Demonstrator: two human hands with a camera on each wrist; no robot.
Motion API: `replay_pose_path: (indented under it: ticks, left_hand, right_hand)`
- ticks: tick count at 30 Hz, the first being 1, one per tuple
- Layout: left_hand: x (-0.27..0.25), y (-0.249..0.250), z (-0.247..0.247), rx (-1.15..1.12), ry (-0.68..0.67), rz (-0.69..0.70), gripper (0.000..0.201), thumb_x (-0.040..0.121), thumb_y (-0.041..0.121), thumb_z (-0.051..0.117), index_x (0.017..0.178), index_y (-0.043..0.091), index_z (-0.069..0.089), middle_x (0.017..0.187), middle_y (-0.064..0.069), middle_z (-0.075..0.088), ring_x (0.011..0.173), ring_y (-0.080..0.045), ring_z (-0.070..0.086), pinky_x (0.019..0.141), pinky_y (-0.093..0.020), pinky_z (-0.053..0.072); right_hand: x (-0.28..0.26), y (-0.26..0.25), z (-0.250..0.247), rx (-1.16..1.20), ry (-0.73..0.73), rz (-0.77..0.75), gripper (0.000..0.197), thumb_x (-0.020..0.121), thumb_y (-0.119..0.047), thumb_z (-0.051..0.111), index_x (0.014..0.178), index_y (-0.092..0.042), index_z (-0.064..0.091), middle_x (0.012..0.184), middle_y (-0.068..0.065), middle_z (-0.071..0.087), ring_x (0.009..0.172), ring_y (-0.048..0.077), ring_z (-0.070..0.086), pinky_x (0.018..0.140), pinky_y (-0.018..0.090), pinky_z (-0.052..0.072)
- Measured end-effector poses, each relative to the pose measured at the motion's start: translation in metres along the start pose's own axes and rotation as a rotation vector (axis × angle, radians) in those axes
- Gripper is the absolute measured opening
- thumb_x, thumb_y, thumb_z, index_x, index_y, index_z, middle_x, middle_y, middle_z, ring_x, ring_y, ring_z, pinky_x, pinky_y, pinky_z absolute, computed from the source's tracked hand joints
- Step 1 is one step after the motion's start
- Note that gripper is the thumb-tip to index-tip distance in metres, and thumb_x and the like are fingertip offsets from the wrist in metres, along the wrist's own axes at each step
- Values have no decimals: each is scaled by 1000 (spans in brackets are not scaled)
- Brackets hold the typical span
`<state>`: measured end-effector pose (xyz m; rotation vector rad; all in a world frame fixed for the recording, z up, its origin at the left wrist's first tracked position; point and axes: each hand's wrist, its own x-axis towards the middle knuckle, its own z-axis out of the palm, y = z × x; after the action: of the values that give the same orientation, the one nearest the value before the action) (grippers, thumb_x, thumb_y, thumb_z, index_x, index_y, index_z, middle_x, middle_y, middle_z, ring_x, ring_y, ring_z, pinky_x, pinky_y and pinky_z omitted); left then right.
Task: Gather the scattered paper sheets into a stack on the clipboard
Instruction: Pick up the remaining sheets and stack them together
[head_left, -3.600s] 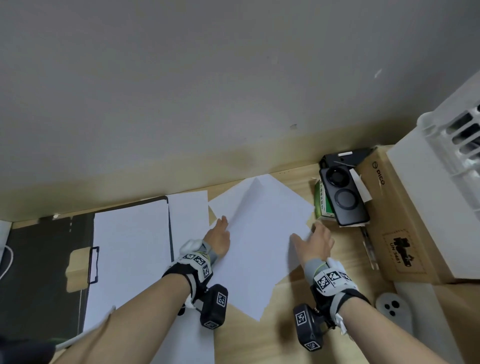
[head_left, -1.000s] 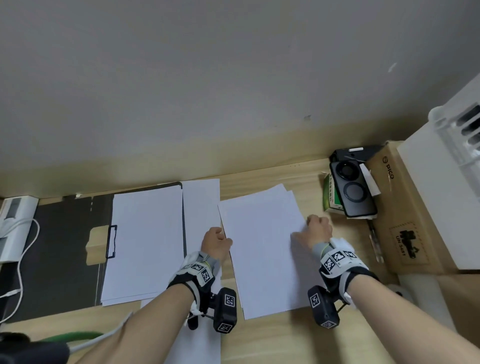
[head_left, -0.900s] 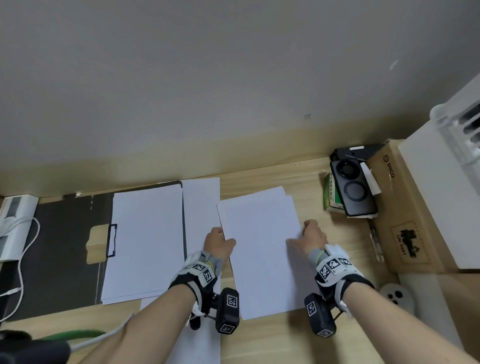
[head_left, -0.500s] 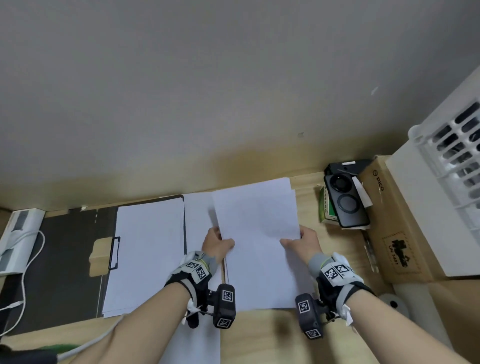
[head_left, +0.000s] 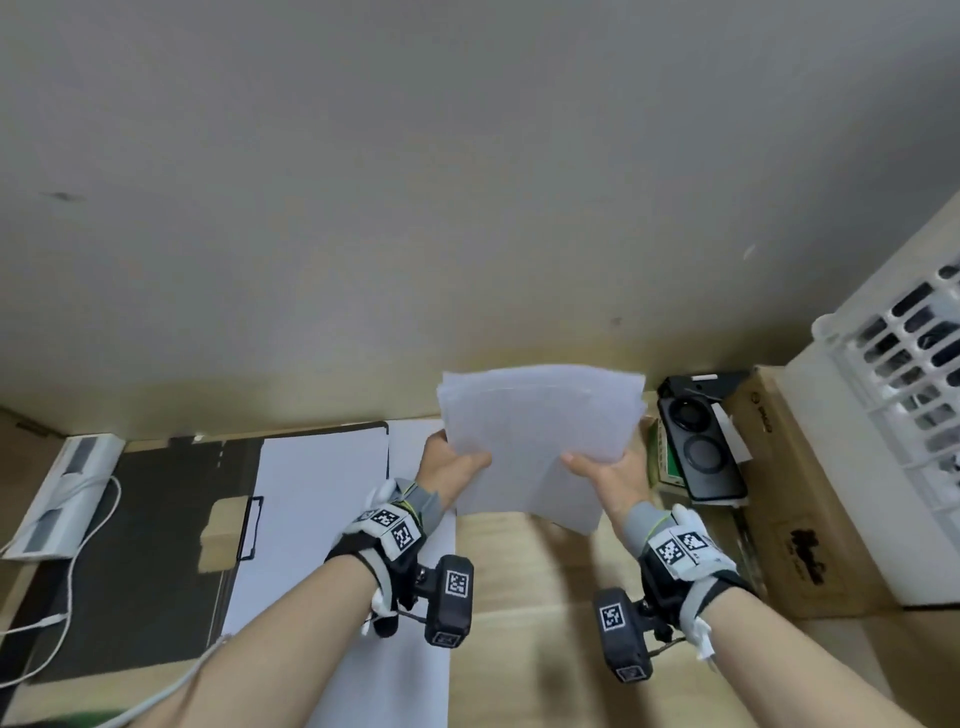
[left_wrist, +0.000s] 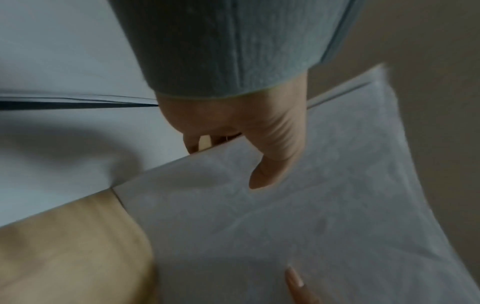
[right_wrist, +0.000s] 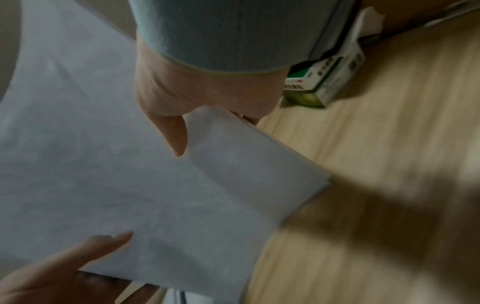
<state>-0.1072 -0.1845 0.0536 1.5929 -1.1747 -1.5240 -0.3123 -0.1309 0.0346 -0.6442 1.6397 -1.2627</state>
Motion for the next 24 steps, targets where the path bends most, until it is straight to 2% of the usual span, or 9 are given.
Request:
replay_pose_path:
  ticks: [3,5,7,11,14,16,21,23,24]
  left_hand:
    - [-6,-25,-1,47,-25,-44,21,76,-4,66,87,14,65,83,0,68,75,-12,64,60,-13,52]
    - [-8,-31,-1,44,-7,-15,20,75,-5,68,81,15,66,79,2,67,73,-10,62,55,-7,49]
    - [-7,-29,-3,34,-8,16,23,74,-4,70,76,18,66,78,4,68,71,-7,62,57,-7,49]
    - [0,-35,-11,37,-29,-55,22,65,8,69,85,18,68,86,0,71,80,-14,67,67,-19,55]
    - [0,-53,-20,169,-86,-131,27,68,18,70,95,19,67,100,-5,71,93,-22,67,86,-36,55]
    - [-4,-58,-27,177,-113,-100,19,78,15,71,95,18,66,99,-3,72,93,-22,68,88,-38,56]
    - [-11,-62,-58,113,-152,-70,14,85,11,69,98,17,69,94,-1,73,87,-19,71,81,-32,59]
    - [-10,-71,-78,177,-142,-110,2,84,15,70,85,15,68,77,-1,69,69,-16,67,63,-25,57]
    - [-10,-75,-86,242,-124,-136,11,84,19,70,77,11,64,67,-2,62,58,-15,59,52,-21,51]
  right_hand:
    - [-12,20,-4,-2,-31,49,24,67,4,81,84,-10,70,85,9,72,79,24,65,73,32,52]
    - [-16,21,-4,6,-28,48,24,68,3,81,85,-9,70,87,10,72,78,23,65,74,32,52]
    - [-14,18,-2,19,-16,41,21,73,5,78,84,-10,70,85,6,72,75,19,65,73,30,52]
    - [-13,18,3,7,-27,37,20,74,5,77,83,-11,70,83,4,71,74,17,65,71,29,53]
    - [-17,32,5,-51,-29,72,17,77,1,77,82,-14,69,84,3,71,75,20,66,70,29,53]
    - [-18,38,8,-78,-9,79,13,78,-4,77,83,-14,70,84,3,72,75,22,66,73,31,53]
    - [-20,47,29,-120,-43,125,7,81,-6,75,79,-11,71,76,4,71,71,21,64,70,32,52]
    - [-22,54,43,-144,-82,161,6,81,-4,74,80,-8,70,75,3,71,71,21,64,68,30,53]
    - [-25,57,48,-159,-94,171,6,81,-3,74,82,-7,70,75,3,70,71,21,64,65,28,53]
